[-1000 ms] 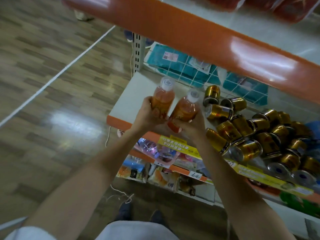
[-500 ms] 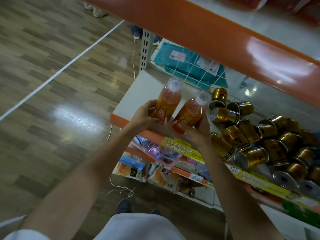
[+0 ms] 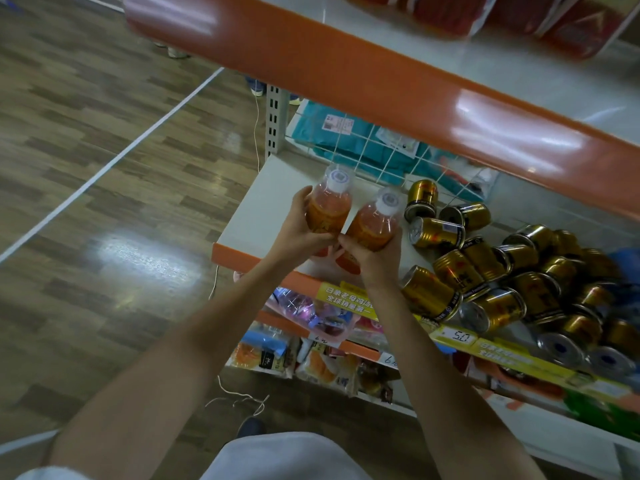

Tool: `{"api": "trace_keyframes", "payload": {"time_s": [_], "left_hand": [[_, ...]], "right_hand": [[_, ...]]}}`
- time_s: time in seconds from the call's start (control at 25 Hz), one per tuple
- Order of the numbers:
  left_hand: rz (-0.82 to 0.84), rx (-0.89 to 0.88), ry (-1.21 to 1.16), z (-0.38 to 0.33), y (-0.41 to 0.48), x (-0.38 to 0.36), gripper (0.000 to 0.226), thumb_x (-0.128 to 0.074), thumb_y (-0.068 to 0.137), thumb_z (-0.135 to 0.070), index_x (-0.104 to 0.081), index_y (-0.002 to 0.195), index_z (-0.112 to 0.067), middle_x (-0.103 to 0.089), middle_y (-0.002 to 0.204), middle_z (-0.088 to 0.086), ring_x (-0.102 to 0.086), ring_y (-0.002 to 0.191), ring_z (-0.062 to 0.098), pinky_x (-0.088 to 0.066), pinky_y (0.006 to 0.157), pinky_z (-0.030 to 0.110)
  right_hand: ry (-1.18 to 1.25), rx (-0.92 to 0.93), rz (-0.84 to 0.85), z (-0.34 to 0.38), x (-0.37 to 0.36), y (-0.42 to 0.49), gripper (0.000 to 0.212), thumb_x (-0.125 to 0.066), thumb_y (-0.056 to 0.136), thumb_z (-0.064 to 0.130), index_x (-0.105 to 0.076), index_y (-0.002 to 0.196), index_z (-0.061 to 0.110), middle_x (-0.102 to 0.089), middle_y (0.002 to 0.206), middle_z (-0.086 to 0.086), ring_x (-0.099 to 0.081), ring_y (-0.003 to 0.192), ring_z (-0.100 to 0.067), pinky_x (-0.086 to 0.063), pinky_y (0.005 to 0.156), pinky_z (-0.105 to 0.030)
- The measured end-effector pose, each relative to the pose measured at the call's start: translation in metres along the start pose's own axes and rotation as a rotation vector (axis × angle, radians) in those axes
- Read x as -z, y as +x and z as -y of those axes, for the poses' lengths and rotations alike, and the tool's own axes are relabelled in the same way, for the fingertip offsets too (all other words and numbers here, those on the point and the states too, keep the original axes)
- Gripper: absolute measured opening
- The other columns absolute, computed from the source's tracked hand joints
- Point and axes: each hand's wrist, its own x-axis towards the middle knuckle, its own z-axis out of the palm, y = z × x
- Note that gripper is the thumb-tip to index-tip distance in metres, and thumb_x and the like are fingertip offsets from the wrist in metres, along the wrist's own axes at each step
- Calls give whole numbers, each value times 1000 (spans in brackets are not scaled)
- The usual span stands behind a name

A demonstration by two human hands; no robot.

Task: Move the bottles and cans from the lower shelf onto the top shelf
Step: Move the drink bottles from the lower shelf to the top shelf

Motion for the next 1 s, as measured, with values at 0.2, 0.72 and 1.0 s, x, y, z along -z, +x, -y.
{"api": "trace_keyframes", "payload": {"time_s": [0.2,0.72,1.0], "left_hand": [[-26,-5,-31,0,5,-11,86,-74,56,-5,-35,132,-15,-50,116,3,-58,109,23,-56,79,28],[95,141,0,-9,7,1,72,-72,60,-8,-36,122,-4,-53,106,17,-63,91,26,-54,67,27],[118,145,-49,-36,-25,5,60,-70,77,7,-35,123,-6,-53,109,25,-65,91,30,-58,71,36]], "right_hand": [[-54,13,-69,-1,-1,2,67,-86,70,9,-47,121,25,-59,108,6,-57,86,18,-40,71,3],[-134,-128,-47,16,2,-9,72,-83,70,11,-41,126,29,-55,102,14,-55,86,4,-48,84,-21],[-63,-94,-125,38,13,-36,66,-80,73,10,-41,120,34,-60,105,7,-60,91,-7,-51,80,-24]]}}
